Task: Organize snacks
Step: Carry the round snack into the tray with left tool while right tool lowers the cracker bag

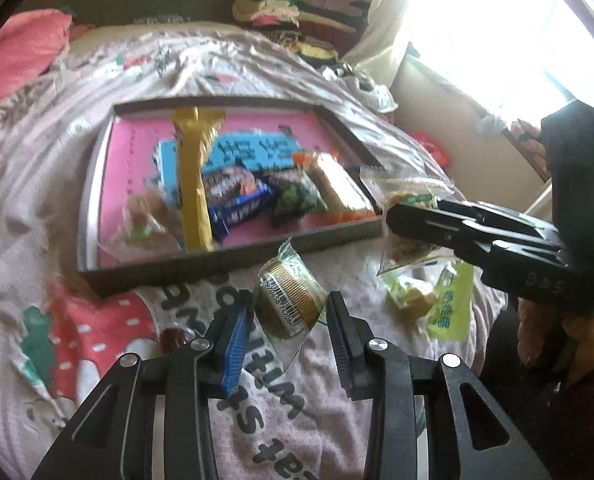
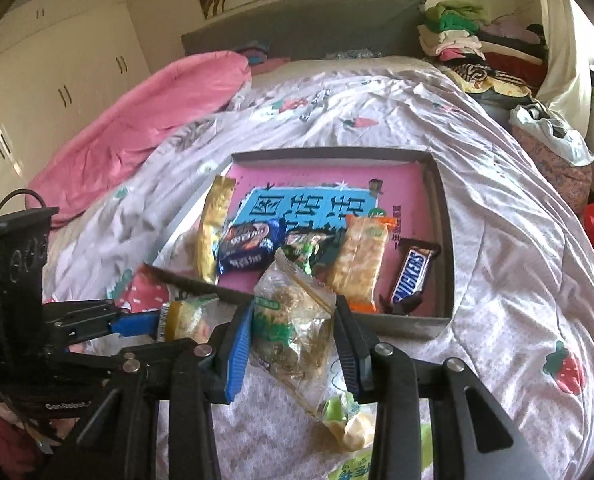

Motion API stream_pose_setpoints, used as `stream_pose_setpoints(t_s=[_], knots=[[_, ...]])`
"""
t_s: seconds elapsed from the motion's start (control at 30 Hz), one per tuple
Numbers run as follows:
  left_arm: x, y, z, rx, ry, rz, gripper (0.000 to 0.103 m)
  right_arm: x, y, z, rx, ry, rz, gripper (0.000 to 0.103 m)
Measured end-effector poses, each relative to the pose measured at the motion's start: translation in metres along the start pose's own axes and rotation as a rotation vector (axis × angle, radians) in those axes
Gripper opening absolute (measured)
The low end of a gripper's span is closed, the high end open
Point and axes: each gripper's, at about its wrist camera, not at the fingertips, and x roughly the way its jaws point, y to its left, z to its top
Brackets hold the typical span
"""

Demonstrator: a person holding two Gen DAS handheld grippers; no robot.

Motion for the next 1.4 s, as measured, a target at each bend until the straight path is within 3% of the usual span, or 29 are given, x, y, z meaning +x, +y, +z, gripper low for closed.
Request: stream_pose_setpoints(t_s=[0.57,1.4], knots=[[-0.006,-0.004,0.02,0.001,-0.048,0.034,0.039,-0.008,-0.007,0.008,0.026,-0.06,-0.002,0.039],[0.03,0.009,0.052,-0.025,-0.061,0.075,0.039,0.0,-0.034,0.018,0.097,-0.093,-0.083,0.039]])
